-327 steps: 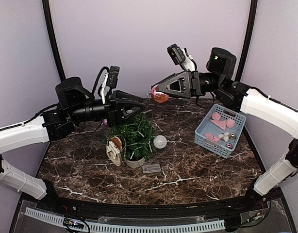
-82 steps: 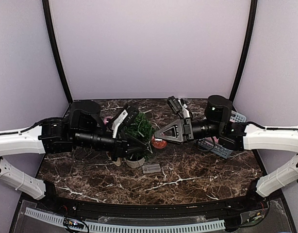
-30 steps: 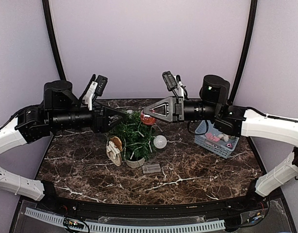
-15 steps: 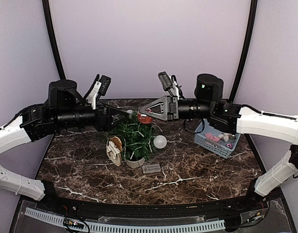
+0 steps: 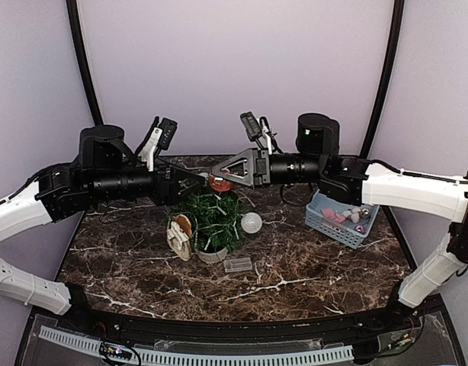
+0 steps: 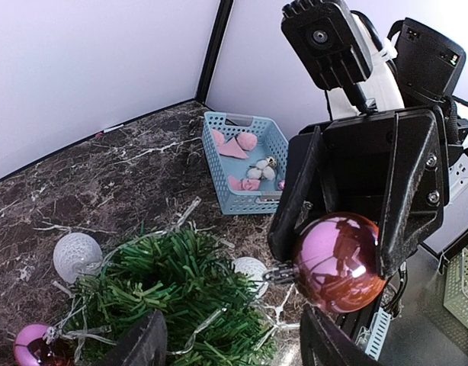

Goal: Decorate the small christmas tree
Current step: Hang the ornament ball on the branch.

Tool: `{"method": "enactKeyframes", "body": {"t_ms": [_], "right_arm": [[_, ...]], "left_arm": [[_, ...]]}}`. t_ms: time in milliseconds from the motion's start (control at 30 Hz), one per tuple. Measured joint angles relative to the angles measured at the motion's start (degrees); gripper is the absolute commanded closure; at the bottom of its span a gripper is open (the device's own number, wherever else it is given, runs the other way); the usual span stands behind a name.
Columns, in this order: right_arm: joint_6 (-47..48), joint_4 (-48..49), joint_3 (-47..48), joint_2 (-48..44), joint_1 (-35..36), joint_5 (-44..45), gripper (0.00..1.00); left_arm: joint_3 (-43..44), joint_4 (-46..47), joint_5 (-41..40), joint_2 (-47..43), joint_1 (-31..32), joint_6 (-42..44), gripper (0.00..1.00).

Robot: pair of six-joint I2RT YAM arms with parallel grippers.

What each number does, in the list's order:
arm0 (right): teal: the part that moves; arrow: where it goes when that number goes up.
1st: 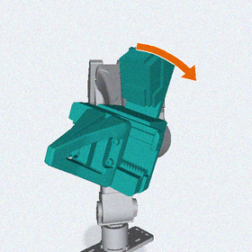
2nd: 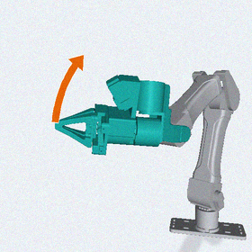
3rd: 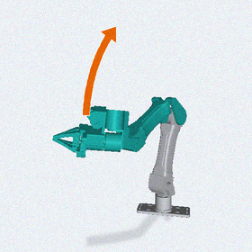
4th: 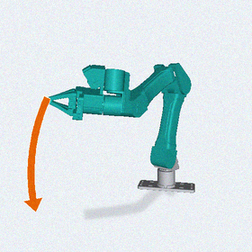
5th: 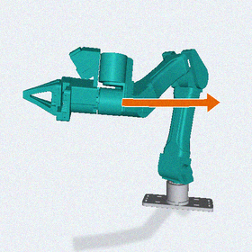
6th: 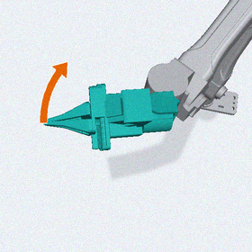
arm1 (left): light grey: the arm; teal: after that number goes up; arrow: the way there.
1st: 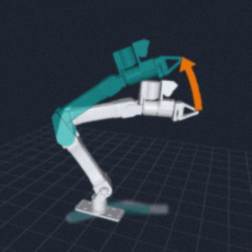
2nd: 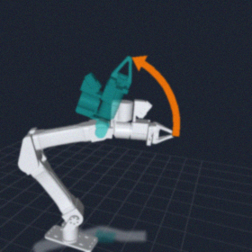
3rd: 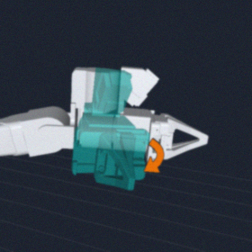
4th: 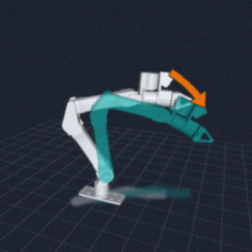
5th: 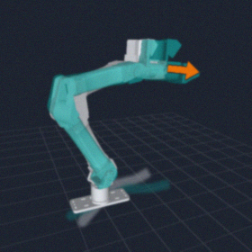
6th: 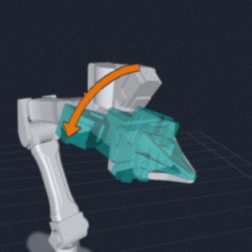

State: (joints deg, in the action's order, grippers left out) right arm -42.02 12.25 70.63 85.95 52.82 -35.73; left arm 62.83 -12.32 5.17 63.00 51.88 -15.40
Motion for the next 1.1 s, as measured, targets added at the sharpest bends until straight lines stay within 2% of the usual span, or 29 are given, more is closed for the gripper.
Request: {"method": "enactKeyframes", "body": {"t_ms": [167,433,1100], "right_arm": [[0.33,-1.05,1.09,0.94,-0.07,0.92,0.62],[0.81,-2.91,1.38,1.29,-0.72,2.51,0.62],[-0.09,-2.89,1.88,2.38,-1.95,3.56,0.62]], "left_arm": [[0.00,0.33,0.11,0.66,-0.17,0.00,0.37],[0.00,0.63,0.11,3.32,-0.37,0.50,0.46],[0.00,1.99,-1.01,5.62,-0.61,1.27,0.57]]}}
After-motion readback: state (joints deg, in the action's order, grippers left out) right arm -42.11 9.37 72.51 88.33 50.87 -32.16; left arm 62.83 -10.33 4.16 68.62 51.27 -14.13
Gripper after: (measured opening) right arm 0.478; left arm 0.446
